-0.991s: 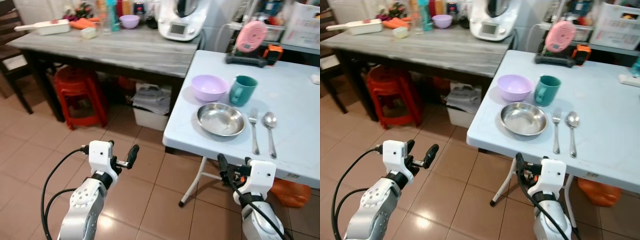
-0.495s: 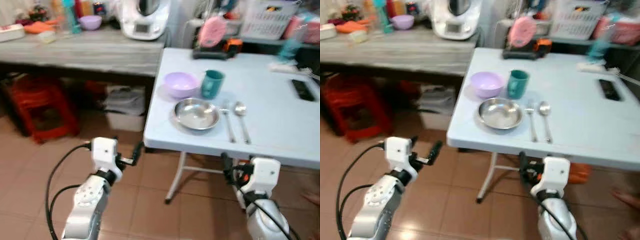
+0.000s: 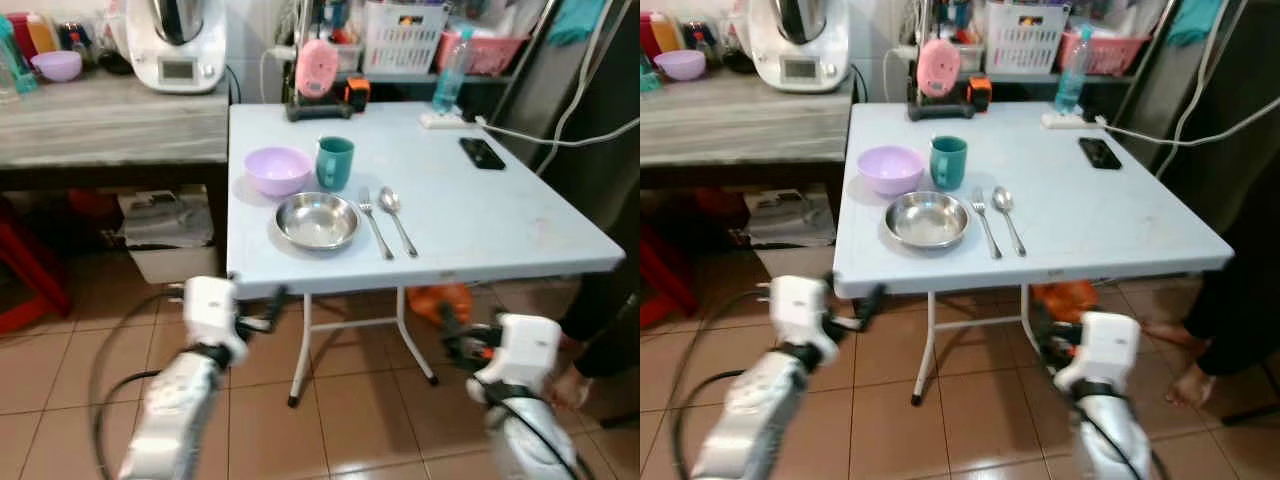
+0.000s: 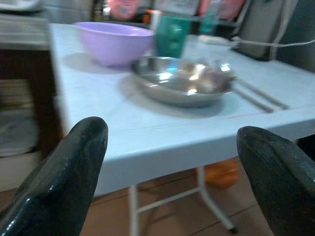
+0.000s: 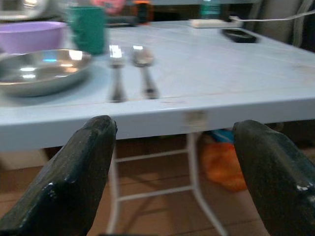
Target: Setting the table
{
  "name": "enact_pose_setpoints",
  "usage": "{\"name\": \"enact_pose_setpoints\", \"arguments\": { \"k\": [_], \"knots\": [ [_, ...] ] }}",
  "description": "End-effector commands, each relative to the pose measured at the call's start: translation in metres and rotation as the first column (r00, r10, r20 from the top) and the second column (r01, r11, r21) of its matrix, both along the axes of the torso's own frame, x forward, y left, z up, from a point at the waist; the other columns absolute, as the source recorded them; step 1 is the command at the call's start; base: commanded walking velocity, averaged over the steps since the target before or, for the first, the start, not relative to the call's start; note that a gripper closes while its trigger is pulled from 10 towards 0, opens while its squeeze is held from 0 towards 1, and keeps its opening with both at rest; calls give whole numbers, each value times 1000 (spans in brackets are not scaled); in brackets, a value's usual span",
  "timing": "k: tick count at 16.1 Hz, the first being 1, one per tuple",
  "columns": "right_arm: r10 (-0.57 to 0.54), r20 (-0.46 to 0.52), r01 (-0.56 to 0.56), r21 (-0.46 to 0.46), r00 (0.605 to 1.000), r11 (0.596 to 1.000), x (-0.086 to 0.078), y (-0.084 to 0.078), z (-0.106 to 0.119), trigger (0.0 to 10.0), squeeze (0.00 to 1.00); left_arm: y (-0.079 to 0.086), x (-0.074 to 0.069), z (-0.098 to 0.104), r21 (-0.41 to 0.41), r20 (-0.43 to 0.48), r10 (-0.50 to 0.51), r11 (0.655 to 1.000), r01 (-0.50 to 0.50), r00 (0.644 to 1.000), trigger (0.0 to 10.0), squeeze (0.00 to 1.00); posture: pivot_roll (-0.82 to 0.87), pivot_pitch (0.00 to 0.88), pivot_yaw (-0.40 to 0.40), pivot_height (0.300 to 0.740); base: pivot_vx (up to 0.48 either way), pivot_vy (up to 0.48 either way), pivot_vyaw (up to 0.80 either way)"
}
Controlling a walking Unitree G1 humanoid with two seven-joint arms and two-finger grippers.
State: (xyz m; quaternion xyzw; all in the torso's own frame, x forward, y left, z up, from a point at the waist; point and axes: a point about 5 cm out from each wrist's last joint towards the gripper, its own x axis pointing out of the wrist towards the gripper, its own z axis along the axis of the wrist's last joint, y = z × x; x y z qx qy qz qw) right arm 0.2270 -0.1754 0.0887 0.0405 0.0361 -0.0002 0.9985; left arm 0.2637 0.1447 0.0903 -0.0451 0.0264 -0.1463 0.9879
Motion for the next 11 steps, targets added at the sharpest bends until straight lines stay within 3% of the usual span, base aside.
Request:
{"name": "enact_pose_setpoints", "arguments": {
  "k": [1, 2, 7, 11],
  "knots": [
    [2, 28, -1, -19, 1000, 1000, 1, -2, 6, 10000, 0, 1, 0, 3, 6, 17, 19, 1000, -19, 1000, 10000, 0, -17, 0, -19, 740, 0, 0, 0],
    [18, 33, -17, -34, 999, 999, 0, -1, 7, 10000, 0, 3, 0, 3, 6, 19, 25, 1000, -25, 1000, 10000, 0, -17, 0, -20, 740, 0, 0, 0],
    [18, 34, -17, -38, 999, 999, -1, -1, 6, 10000, 0, 3, -1, 3, 23, 33, 22, 999, -23, 999, 10000, 0, -17, 0, -18, 740, 0, 0, 739],
    [23, 85, -18, -59, 996, 998, -2, -2, 13, 10000, 0, 15, -3, 8, 82, 131, 81, 992, -92, 988, 10000, 0, -18, 0, -22, 740, 66, 0, 0]
  ]
}}
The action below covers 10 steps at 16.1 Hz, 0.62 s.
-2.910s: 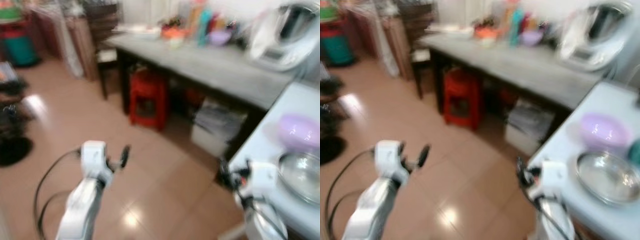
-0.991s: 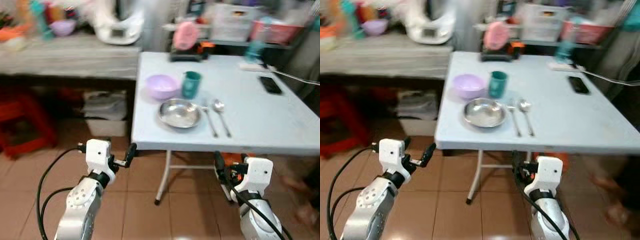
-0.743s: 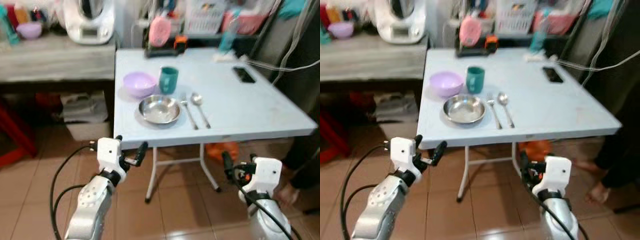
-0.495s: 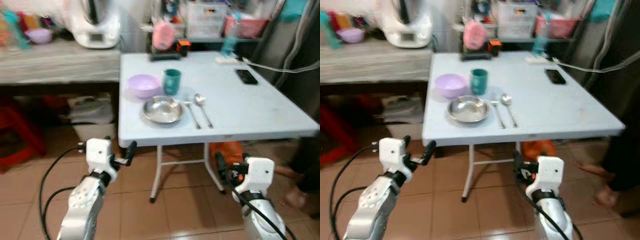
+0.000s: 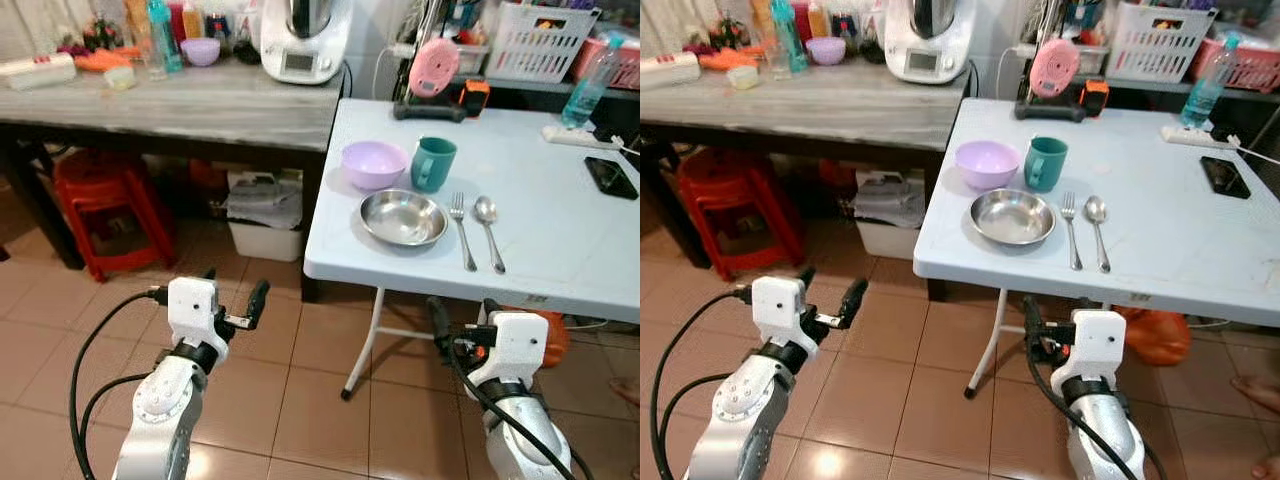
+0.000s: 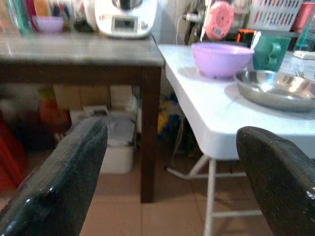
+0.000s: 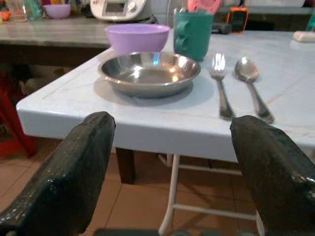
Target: Setting the table
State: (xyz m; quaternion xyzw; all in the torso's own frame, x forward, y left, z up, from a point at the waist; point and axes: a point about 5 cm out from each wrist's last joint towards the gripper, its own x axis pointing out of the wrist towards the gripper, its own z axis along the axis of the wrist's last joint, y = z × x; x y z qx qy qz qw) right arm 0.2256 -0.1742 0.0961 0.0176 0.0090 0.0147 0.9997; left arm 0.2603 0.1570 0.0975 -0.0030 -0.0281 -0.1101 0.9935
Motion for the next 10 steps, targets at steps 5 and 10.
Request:
{"name": "enact_pose_setpoints", "arguments": {
  "k": [5, 10],
  "knots": [
    [-37, 25, 36, 35, 999, 999, -1, -5, 5, 10000, 0, 19, -11, -13, 61, 24, 89, 994, -91, 996, 10000, 0, -15, 0, -28, 740, 0, 0, 0],
    [-14, 14, 14, 42, 1000, 999, 2, 2, 2, 10000, 0, 16, -9, -4, 85, 63, 39, 995, -44, 997, 10000, 0, 5, 0, -38, 740, 0, 0, 0]
  ]
}}
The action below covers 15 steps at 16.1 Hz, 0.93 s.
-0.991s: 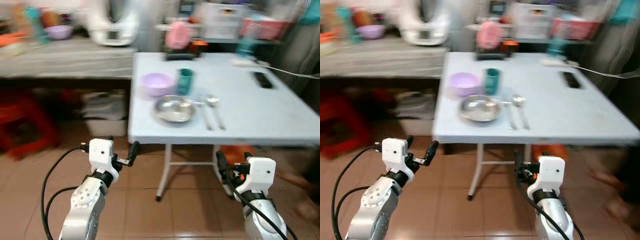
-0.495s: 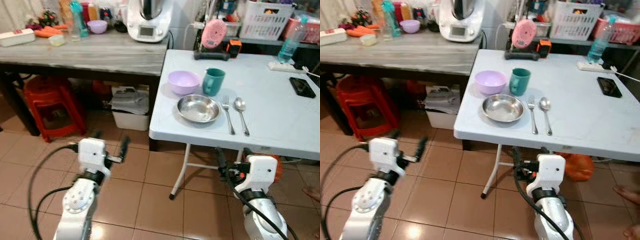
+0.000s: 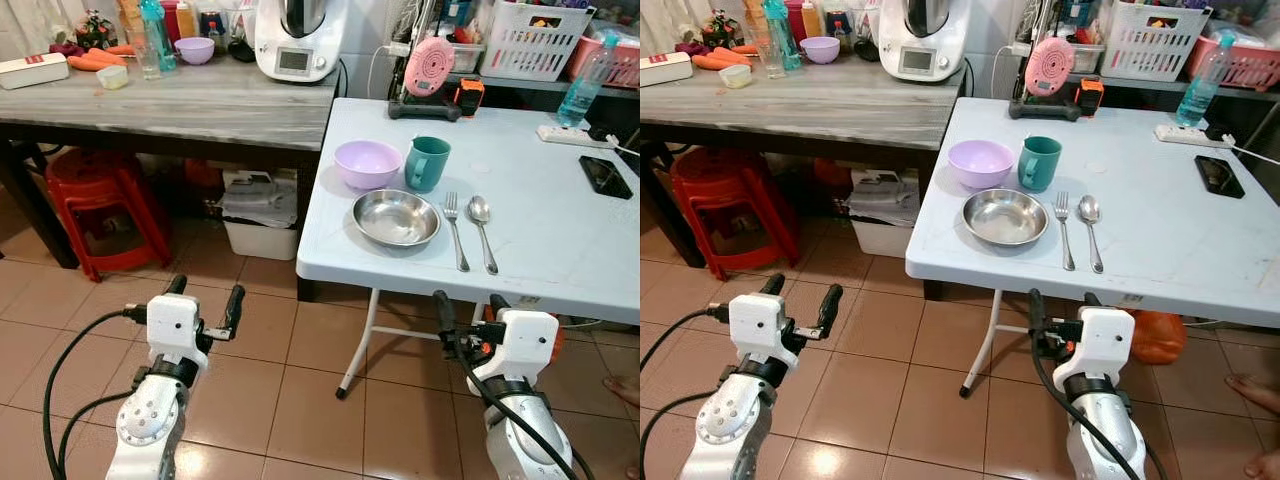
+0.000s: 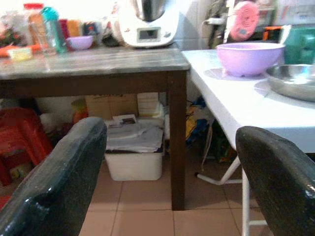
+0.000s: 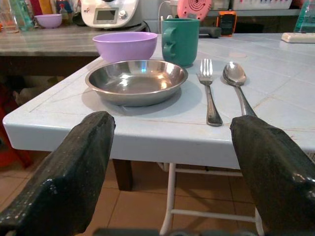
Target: Setting the table
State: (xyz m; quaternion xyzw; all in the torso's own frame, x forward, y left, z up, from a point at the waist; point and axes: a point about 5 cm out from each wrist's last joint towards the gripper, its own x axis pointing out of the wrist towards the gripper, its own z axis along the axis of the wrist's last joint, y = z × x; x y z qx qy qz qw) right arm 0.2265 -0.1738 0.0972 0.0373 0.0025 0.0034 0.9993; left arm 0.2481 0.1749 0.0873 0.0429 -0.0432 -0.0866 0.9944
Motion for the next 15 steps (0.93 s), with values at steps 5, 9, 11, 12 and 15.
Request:
{"name": "enact_pose_setpoints", "arguments": {
  "k": [5, 9, 11, 12, 15],
  "knots": [
    [27, 4, -27, -2, 1000, 1000, 5, 3, 1, 10000, 0, -5, 2, 8, 80, 30, -142, 987, 140, 989, 10000, 0, 6, 0, -35, 740, 0, 0, 0],
    [4, -1, -4, -7, 1000, 1000, -4, -1, -2, 10000, 0, -15, -15, -6, -40, -49, -128, 991, 127, 991, 10000, 0, -10, 0, -16, 740, 0, 0, 0],
    [-6, -6, 6, -4, 1000, 1000, -6, -3, -3, 10000, 0, -8, -17, -8, -55, -54, -78, 996, 75, 996, 10000, 0, -4, 0, -18, 740, 0, 0, 0],
    [-8, -10, 8, 0, 1000, 1000, -6, -3, -4, 10000, 0, -5, -16, -8, -75, -57, -64, 995, 60, 996, 10000, 0, 3, 0, -22, 740, 0, 0, 0],
    [7, -10, -7, 0, 1000, 1000, 1, 0, -4, 10000, 0, -11, -13, -3, -105, -35, -139, 985, 135, 990, 10000, 0, 18, 0, -28, 740, 0, 0, 0]
  ]
}}
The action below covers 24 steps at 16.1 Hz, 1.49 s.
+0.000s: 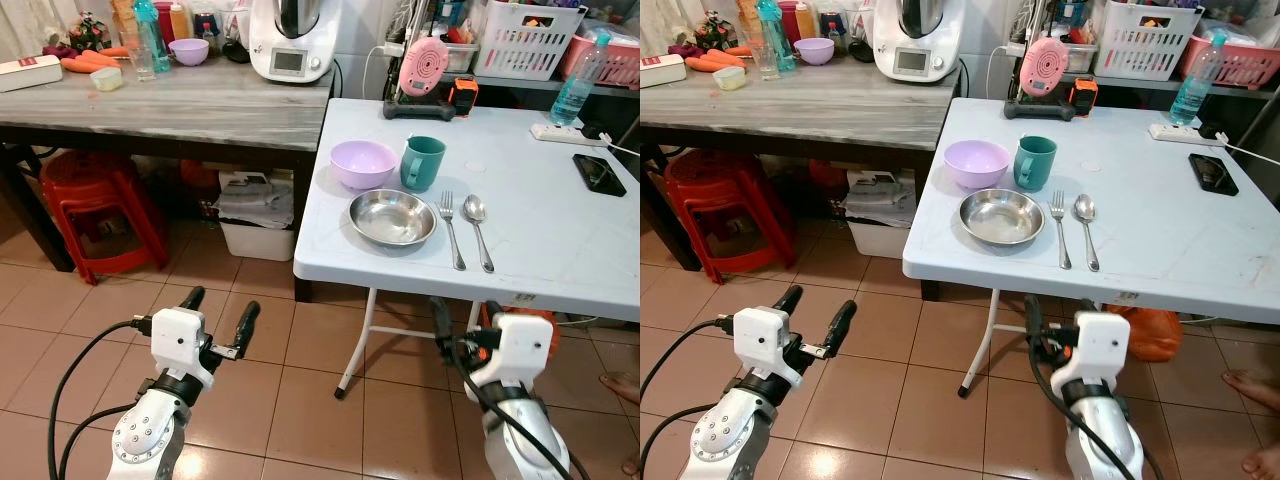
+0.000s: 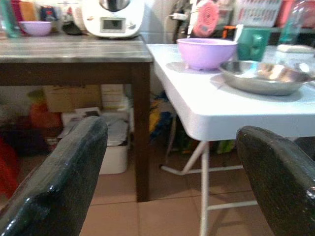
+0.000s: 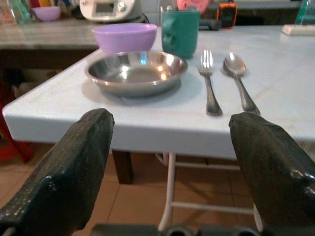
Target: Setting the table
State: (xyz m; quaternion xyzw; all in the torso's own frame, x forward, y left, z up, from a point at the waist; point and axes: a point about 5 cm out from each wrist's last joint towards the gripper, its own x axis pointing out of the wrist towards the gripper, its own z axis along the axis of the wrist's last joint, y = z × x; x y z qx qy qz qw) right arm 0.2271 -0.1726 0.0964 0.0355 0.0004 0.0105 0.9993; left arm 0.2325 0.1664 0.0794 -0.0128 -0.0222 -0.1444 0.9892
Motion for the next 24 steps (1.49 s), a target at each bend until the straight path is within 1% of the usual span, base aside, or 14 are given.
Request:
{"name": "enact_pose_setpoints", "arguments": {
  "k": [1, 9, 14, 24],
  "knots": [
    [-8, -12, 8, 3, 1000, 1000, 1, -2, -2, 10000, 0, -3, 3, 6, -7, 16, -20, 1000, 20, 1000, 10000, 0, 18, 0, -28, 740, 0, 0, 0],
    [-31, -2, 31, 2, 1000, 1000, -3, -6, -2, 10000, 0, -6, 7, 6, -19, 6, -48, 999, 48, 999, 10000, 0, 6, 0, -20, 740, 0, 0, 0],
    [-33, -9, 33, 0, 999, 999, -5, -5, -4, 10000, 0, -10, 7, 9, -24, 6, -60, 998, 60, 998, 10000, 0, -1, 0, -18, 740, 268, 0, 0],
    [-34, -11, 34, -3, 999, 999, -4, -5, -6, 10000, 0, -15, 9, 12, -23, 6, -74, 997, 74, 997, 10000, 0, -2, 0, -15, 740, 288, 0, 0]
  ]
}}
